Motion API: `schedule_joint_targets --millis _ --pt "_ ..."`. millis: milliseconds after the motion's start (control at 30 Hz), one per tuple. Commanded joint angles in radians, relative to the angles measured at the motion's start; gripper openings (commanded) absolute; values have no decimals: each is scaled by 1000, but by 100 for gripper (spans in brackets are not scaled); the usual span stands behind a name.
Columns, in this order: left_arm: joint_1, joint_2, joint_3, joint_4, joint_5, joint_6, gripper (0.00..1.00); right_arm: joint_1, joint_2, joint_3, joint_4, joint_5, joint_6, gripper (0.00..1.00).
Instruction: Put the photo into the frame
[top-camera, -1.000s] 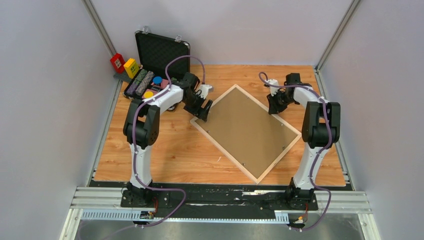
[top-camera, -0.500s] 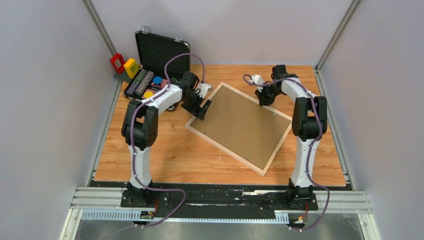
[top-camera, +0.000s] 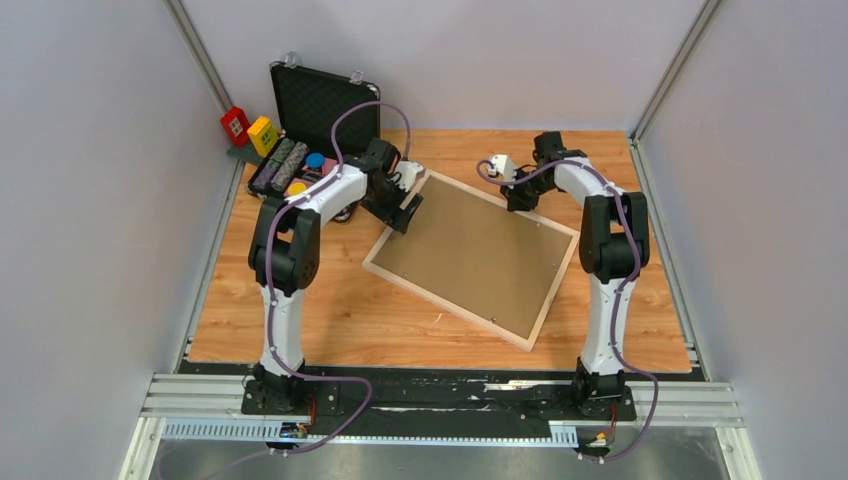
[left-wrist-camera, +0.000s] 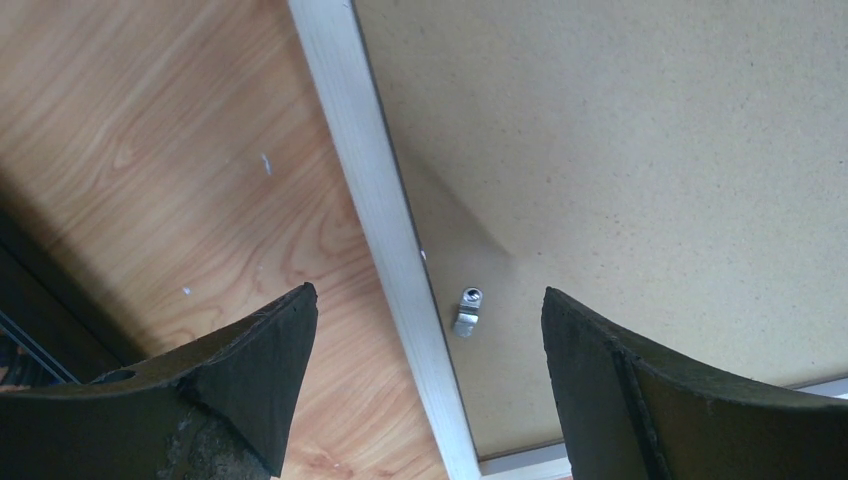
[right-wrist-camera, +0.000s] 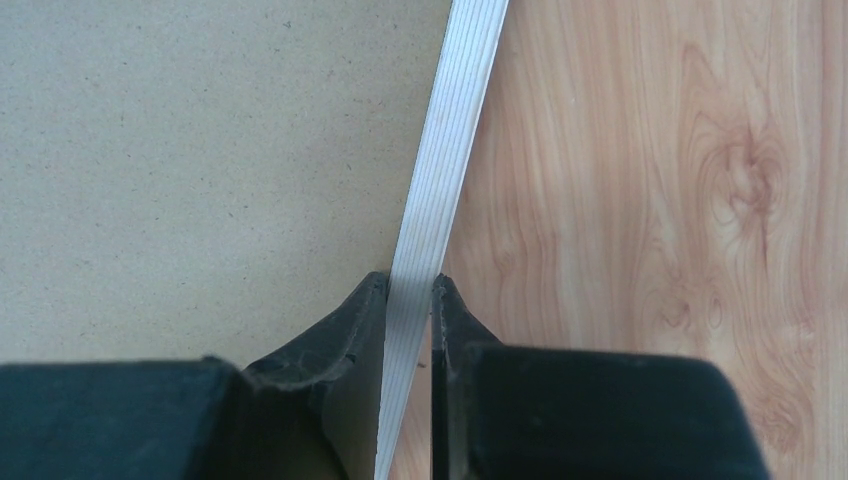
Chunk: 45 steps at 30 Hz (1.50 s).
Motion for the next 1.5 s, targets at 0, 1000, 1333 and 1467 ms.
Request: schedule_joint_targets --millis 0,1000,1333,1467 --pt "1 26 64 -14 68 7 90 -47 -49 -52 -51 15 -122 0" --pt "-131 -121 -256 6 325 27 83 0 46 99 0 -45 197 3" --pt "-143 -182 -295 33 166 -6 83 21 38 96 5 -51 227 12" --pt "-143 -163 -266 49 105 -16 84 30 35 93 10 -43 262 19"
